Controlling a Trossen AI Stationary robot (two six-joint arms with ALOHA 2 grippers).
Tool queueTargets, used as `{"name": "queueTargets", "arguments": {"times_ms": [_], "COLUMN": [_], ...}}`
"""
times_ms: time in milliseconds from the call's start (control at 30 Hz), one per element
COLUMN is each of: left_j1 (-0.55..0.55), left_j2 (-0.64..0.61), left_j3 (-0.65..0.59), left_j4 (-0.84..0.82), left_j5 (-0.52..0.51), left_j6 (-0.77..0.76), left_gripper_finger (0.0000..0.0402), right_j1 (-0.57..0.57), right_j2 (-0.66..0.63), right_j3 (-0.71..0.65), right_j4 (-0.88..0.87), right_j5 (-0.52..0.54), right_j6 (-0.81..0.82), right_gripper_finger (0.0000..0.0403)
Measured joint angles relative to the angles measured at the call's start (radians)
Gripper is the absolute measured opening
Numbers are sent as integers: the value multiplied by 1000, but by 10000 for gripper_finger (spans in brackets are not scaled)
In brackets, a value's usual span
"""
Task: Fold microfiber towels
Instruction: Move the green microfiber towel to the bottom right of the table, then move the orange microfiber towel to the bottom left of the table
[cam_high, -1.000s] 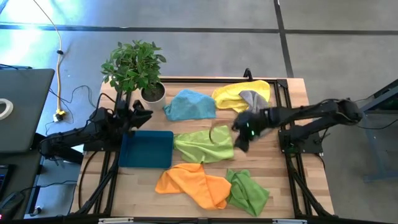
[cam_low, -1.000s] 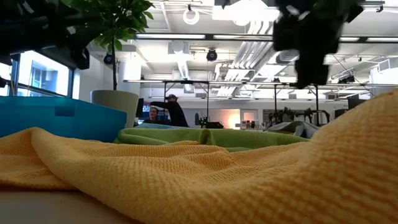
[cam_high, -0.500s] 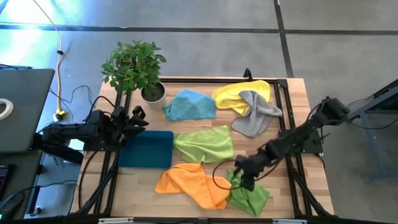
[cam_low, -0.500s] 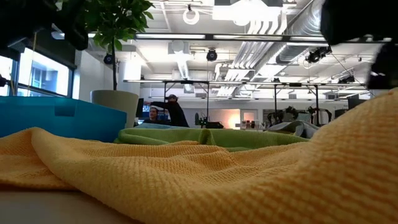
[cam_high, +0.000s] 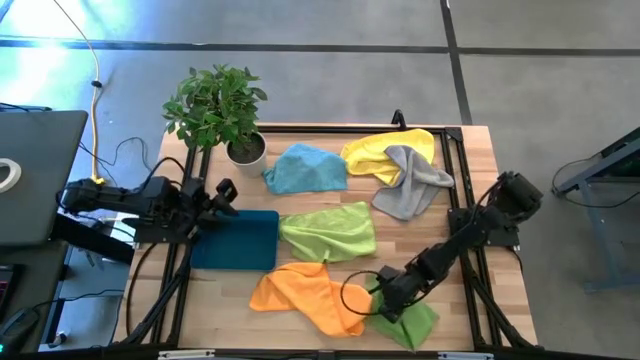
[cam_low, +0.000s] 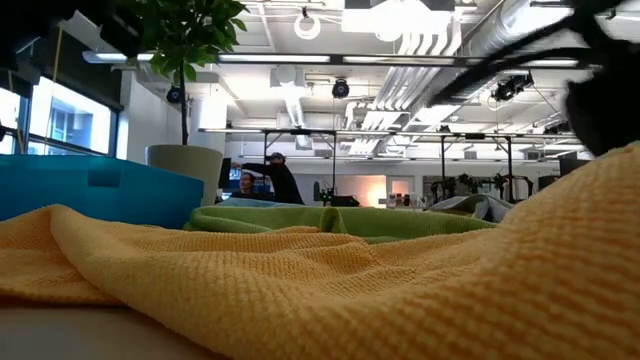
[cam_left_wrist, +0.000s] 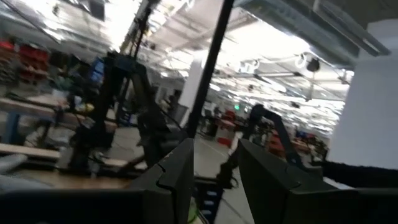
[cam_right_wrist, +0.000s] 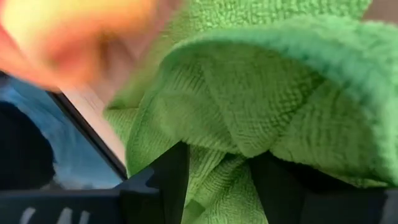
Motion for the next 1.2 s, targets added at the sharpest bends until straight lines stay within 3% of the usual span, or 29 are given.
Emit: {"name": "queueTargets", "arguments": {"times_ms": [267, 567, 667, 1000, 1200], "left_j1": [-109, -255, -310, -434, -457], "left_j2": [175, 465, 577, 966, 1172], "left_j3": [65, 188, 240, 451, 614], "left_j4": [2, 0, 1, -13, -170], "left_j5": [-1, -52, -92, -248, -302], "left_j6": [0, 48, 62, 69, 43], "left_gripper_finger": [113, 113, 113, 113, 113], "right_j1": [28, 38, 38, 30, 29], "right_j2": [-47, -102, -126, -209, -226], "right_j3": [-9, -9, -9, -8, -7], "right_j4": [-198, -352, -359, -263, -220], "right_j5": [-156, -163, -136, 163, 203], "right_j6": [99, 116, 114, 14, -59], "right_gripper_finger": [160, 160, 154, 126, 126]}}
